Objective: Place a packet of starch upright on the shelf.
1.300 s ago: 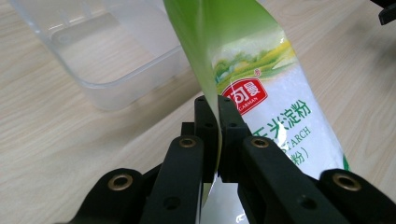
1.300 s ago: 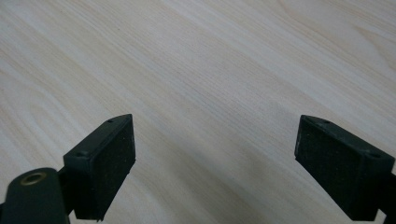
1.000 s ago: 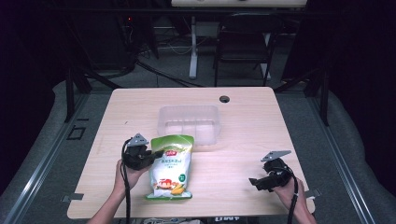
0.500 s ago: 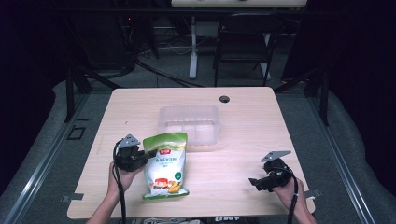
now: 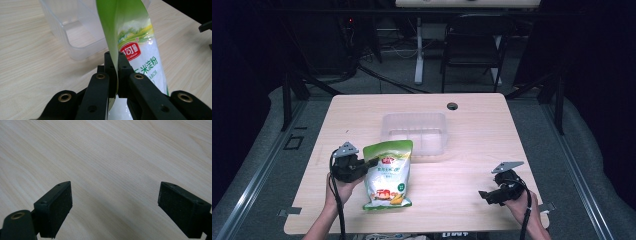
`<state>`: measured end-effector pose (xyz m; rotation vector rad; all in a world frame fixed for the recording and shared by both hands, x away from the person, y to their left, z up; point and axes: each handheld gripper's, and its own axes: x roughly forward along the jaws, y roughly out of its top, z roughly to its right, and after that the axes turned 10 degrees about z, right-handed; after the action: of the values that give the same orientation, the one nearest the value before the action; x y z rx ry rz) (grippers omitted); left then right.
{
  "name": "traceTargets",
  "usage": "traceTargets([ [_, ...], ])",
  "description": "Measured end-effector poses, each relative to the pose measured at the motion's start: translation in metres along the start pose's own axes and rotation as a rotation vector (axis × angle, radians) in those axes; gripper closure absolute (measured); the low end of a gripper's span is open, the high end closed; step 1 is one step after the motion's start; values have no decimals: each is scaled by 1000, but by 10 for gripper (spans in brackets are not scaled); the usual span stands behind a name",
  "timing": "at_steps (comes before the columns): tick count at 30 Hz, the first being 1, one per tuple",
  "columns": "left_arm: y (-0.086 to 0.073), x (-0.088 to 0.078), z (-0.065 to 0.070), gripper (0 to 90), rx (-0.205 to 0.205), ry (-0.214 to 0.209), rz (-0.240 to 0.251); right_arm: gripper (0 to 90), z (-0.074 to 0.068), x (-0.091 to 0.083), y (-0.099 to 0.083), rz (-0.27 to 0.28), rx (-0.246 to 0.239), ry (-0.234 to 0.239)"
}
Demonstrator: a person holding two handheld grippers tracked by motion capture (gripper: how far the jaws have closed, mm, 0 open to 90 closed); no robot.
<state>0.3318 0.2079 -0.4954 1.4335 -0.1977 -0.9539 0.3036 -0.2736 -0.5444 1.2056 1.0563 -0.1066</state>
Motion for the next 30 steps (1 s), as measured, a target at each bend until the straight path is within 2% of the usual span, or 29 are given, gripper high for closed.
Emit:
traceTargets([
  [5, 4, -5, 2, 893, 2, 2, 19, 117, 0, 0, 0, -6, -6, -2],
  [14, 15, -14, 11, 893, 26, -29, 42, 117, 0, -1, 0, -6, -5, -3],
  [16, 18, -16, 13, 893, 4, -60, 55, 117, 0, -1, 0, -5, -5, -4],
  [19, 25, -18, 17, 894, 23, -86, 52, 117, 1, -1, 0, -6, -6, -4],
  [30, 37, -22, 26, 894, 48, -122, 50, 117, 1, -1, 0, -8, -3, -5],
])
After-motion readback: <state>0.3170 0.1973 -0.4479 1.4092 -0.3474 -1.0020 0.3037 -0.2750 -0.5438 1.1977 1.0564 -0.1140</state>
